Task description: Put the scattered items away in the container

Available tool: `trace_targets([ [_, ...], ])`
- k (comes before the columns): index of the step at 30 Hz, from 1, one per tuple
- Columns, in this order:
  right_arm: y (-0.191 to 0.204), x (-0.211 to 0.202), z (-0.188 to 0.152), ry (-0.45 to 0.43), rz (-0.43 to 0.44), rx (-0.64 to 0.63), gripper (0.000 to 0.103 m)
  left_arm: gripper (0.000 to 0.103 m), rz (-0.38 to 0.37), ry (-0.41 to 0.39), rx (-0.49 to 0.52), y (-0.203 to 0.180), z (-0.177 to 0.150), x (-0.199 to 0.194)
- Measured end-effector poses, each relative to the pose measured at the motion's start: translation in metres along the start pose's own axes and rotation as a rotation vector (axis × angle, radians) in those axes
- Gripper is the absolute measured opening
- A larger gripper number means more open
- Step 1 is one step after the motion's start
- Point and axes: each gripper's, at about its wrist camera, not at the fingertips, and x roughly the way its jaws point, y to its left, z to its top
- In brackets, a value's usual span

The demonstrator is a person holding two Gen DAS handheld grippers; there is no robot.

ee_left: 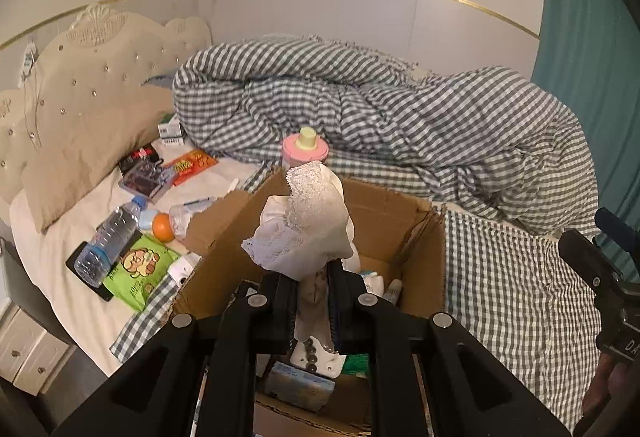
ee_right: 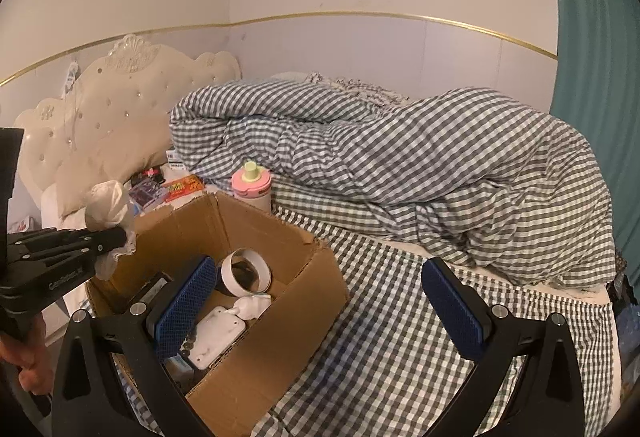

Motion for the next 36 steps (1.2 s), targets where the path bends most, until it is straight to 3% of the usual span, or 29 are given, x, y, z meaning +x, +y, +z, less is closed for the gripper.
trace_targets([
  [10,-0.004,0.035,-0.01,0.057,0.005,0.007,0.103,0.016,-0.002,0.104,-0.007,0.003,-0.013,0.048],
  [13,-0.005,0.045,-0.014,0.073,0.008,0.007,0.103,0.026,0.001,0.123,-0.015,0.007,-0.015,0.059],
  [15,-0.005,0.051,-0.017,0.085,0.011,0.008,0.103,0.039,0.006,0.134,-0.023,0.009,-0.017,0.065],
  [16,-0.004,0.054,-0.018,0.092,0.013,0.009,0.103,0.054,0.009,0.138,-0.026,0.011,-0.017,0.067],
  [17,-0.004,0.056,-0.019,0.096,0.015,0.01,0.103,0.063,0.015,0.137,-0.03,0.012,-0.017,0.069],
  [20,-0.003,0.061,-0.023,0.107,0.018,0.01,0.103,0.078,0.028,0.148,-0.039,0.016,-0.017,0.074],
  [31,-0.014,0.046,-0.024,0.09,0.003,0.023,0.103,0.092,0.033,0.116,-0.038,0.01,-0.013,0.064],
  [34,-0.021,0.034,-0.022,0.075,-0.007,0.031,0.103,0.103,0.049,0.104,-0.021,0.002,-0.01,0.058],
  [36,-0.026,0.026,-0.022,0.065,-0.014,0.036,0.103,0.103,0.056,0.093,-0.01,-0.005,-0.009,0.052],
])
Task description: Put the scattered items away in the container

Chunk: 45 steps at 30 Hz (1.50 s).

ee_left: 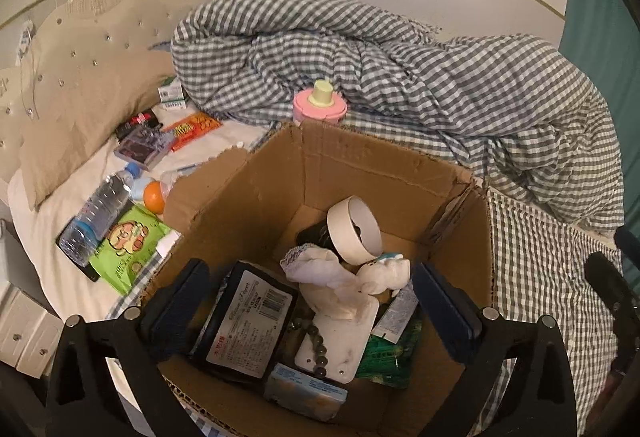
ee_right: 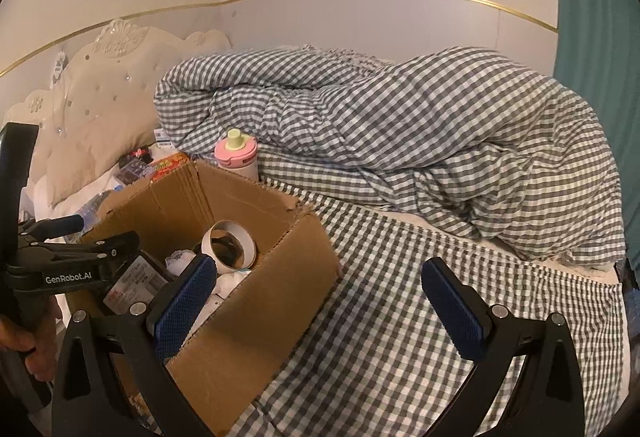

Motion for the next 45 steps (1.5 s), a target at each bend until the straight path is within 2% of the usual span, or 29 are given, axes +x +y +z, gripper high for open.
trace_targets([
  [14,-0.045,-0.069,-0.014,-0.065,-0.096,0.034,0.103,0.103,-0.075,-0.084,0.042,-0.048,-0.005,-0.054],
  [17,-0.06,-0.085,-0.022,-0.075,-0.121,0.057,0.103,0.103,-0.112,-0.099,0.058,-0.064,-0.01,-0.066],
  [26,-0.093,-0.138,-0.039,-0.111,-0.193,0.082,0.103,0.103,-0.17,-0.156,0.147,-0.117,-0.029,-0.108],
  [34,-0.137,-0.182,-0.053,-0.126,-0.249,0.135,0.103,0.103,-0.215,-0.215,0.208,-0.162,-0.049,-0.148],
  [41,-0.171,-0.206,-0.069,-0.116,-0.284,0.201,0.103,0.103,-0.265,-0.22,0.24,-0.194,-0.063,-0.165],
  [45,-0.177,-0.221,-0.073,-0.135,-0.331,0.198,0.103,0.103,-0.283,-0.23,0.248,-0.201,-0.069,-0.176],
])
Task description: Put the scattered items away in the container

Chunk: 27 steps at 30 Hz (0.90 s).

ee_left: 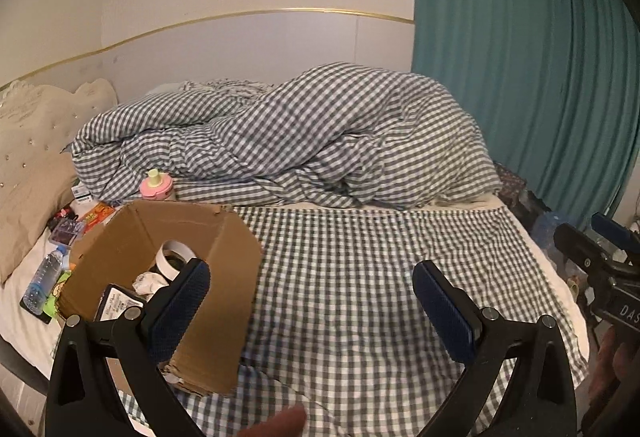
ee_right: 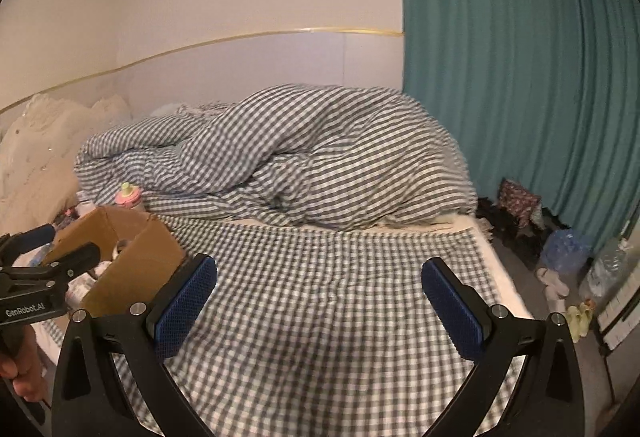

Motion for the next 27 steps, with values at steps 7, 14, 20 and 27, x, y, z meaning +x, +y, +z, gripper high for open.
trace_targets([
  [7,-0.007,-0.019,-0.006,-0.017,-0.052,-0.007,0.103,0.103,-0.009,-0.034,0.031,-0.015,0.001,-0.017],
  [14,-0.019,-0.024,-0.012,-0.009,-0.057,0.032,0.103,0.103,-0.004,-0.043,0.046,-0.024,-0.002,-0.021],
  [20,-0.021,-0.025,-0.014,-0.002,-0.062,0.03,0.103,0.103,-0.017,-0.04,0.019,-0.021,-0.002,-0.021],
  [27,-0.021,-0.024,-0.014,0.002,-0.059,0.028,0.103,0.103,-0.027,-0.038,0.006,-0.02,-0.002,-0.021],
])
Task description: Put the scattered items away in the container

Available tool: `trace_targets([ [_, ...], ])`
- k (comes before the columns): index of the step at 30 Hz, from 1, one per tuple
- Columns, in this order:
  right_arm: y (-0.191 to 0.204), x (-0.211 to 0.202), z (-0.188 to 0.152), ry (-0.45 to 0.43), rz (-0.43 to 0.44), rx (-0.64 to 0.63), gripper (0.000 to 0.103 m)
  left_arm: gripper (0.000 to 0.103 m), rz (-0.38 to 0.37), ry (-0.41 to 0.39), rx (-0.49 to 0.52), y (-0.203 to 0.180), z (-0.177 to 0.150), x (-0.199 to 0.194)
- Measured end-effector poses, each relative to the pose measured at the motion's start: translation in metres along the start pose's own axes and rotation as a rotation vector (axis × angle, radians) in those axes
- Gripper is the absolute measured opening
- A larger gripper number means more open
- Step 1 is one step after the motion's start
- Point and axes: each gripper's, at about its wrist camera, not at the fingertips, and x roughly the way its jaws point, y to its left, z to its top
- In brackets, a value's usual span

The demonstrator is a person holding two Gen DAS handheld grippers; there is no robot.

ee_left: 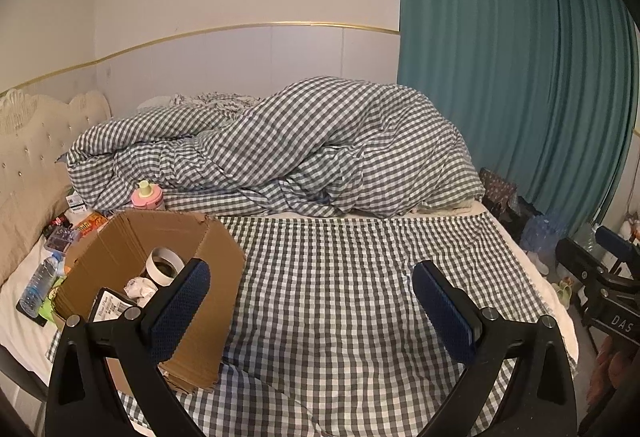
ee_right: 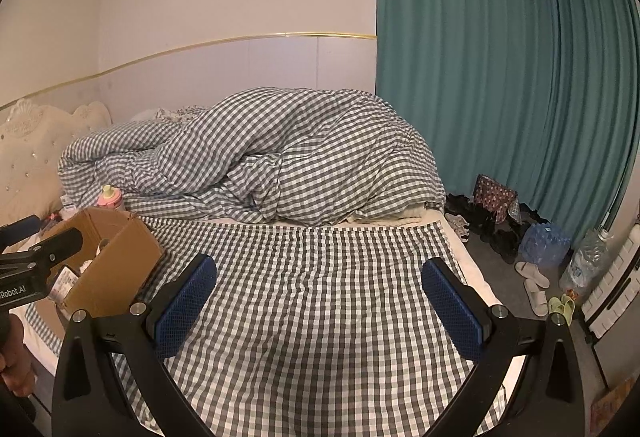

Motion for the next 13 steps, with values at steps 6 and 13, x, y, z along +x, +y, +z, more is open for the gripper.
trace_targets([
  [6,0.0029,-0.001,-0.0007,-0.001,0.001,-0.004,0.103,0.103,-0.002,-0.009,0.002,-0.0007,0.001,-0.0025],
  [13,0.0036,-0.0017,-0.0002,-0.001,0.001,-0.006,0.103,0.103,-0.007,-0.013,0.013,-0.0038,-0.0003,-0.0053],
])
